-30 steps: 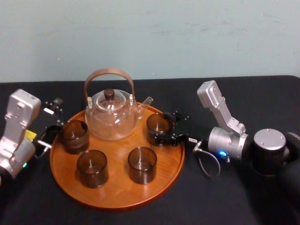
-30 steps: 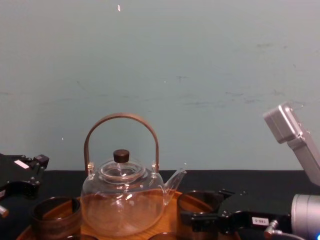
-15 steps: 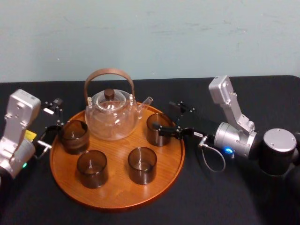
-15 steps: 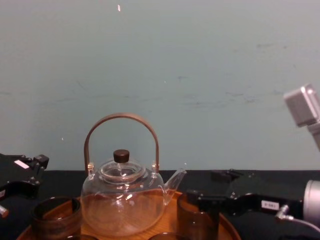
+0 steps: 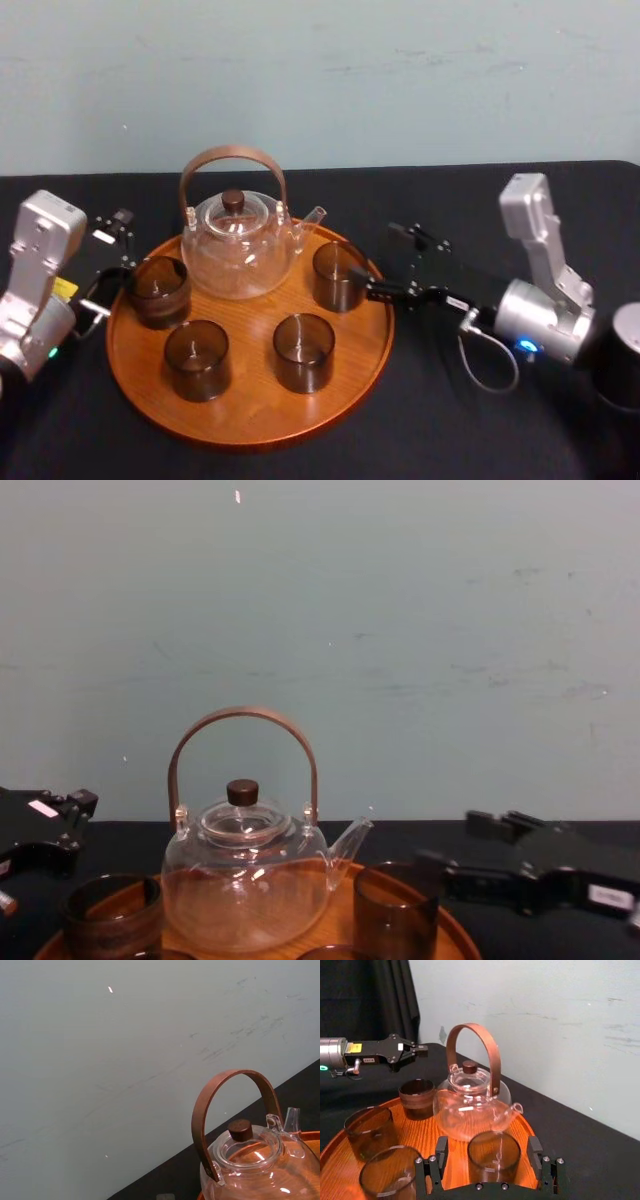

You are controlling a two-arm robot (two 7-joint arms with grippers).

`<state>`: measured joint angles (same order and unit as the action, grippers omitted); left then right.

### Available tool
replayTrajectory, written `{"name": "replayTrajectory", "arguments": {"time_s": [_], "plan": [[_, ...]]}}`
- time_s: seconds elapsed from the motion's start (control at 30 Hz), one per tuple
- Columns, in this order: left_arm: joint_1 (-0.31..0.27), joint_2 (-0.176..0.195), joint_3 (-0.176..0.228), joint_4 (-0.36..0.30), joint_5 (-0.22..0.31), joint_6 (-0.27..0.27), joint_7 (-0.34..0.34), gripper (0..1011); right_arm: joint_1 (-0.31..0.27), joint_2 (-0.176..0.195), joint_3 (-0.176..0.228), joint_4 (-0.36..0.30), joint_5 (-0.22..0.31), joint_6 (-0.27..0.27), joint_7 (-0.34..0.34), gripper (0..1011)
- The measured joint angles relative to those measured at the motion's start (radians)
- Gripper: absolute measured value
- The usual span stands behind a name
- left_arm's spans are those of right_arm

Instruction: Pick up the glass from the table and place it on the tray.

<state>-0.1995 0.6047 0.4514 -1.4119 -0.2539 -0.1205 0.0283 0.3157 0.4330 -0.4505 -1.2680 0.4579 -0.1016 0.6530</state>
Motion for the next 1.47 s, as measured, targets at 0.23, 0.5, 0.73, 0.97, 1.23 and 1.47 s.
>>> {"name": "replayTrajectory", "arguments": {"time_s": [0.23,0.5,0.73,0.97,1.23,1.47], "plan": [[0.000,0.000,0.000,0.000,0.000,0.000,0.000,0,-0.078,0.051,0.043,-0.060,0.025,0.014,-0.049,1002],[0.000,0.000,0.000,0.000,0.000,0.000,0.000,0,-0.139,0.075,0.120,-0.061,0.031,0.013,-0.139,1002],[0.000,0.000,0.000,0.000,0.000,0.000,0.000,0,-0.146,0.075,0.129,-0.060,0.028,0.010,-0.149,1002],[0.000,0.000,0.000,0.000,0.000,0.000,0.000,0,-0.144,0.075,0.126,-0.059,0.028,0.010,-0.146,1002],[0.000,0.000,0.000,0.000,0.000,0.000,0.000,0,-0.142,0.075,0.124,-0.059,0.028,0.010,-0.143,1002],[0.000,0.000,0.000,0.000,0.000,0.000,0.000,0,-0.142,0.075,0.123,-0.059,0.029,0.010,-0.142,1002]]}}
